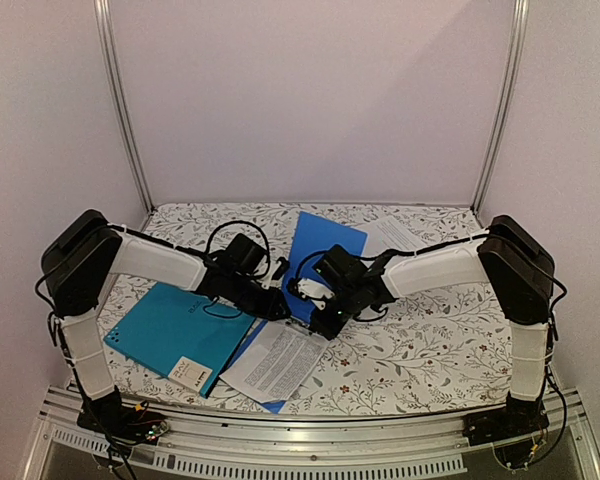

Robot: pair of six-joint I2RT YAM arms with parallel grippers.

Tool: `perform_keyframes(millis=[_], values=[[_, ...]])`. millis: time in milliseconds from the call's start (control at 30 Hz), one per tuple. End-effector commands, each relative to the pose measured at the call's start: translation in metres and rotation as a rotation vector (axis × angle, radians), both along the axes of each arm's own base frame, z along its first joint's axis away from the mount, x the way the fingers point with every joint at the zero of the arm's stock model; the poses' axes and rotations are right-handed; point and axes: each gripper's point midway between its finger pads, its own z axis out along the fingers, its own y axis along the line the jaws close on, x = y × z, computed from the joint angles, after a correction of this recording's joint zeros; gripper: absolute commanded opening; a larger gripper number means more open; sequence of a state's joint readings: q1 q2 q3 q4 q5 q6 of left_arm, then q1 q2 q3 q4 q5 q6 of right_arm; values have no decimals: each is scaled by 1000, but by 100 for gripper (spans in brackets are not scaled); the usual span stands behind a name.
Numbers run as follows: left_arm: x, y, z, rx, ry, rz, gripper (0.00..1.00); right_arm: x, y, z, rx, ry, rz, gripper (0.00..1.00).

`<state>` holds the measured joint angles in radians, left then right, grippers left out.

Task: Put the files into the folder
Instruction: Clamp the file at the center of the board.

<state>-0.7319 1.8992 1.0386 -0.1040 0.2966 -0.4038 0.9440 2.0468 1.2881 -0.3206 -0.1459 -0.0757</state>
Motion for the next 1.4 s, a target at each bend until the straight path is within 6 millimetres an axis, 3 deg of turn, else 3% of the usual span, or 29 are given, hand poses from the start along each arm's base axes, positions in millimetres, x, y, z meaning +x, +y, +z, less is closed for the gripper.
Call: perform_keyframes(millis=[0, 433, 700, 933, 1067, 1167, 1267, 1367], values=[[3, 16, 3, 11, 0, 27, 25, -62, -84, -80, -362, 229, 33, 0], [6, 2, -9, -70, 86, 38, 15, -64, -83, -81, -356, 240, 30, 0], [15, -4, -4, -149, 102, 61, 13, -65, -83, -83, -354, 250, 26, 0], [21, 0, -1, -197, 123, 89, 6, -66, -83, -84, -355, 253, 24, 0], [18, 2, -10, -194, 150, 96, 2, -66, -84, -84, -357, 254, 23, 0], [15, 1, -12, -214, 165, 97, 4, -67, -85, -85, -359, 257, 22, 0], [11, 1, -13, -234, 177, 103, 13, -68, -85, -86, -360, 259, 21, 0], [9, 0, -10, -256, 183, 107, 16, -68, -85, -87, -361, 262, 20, 0]])
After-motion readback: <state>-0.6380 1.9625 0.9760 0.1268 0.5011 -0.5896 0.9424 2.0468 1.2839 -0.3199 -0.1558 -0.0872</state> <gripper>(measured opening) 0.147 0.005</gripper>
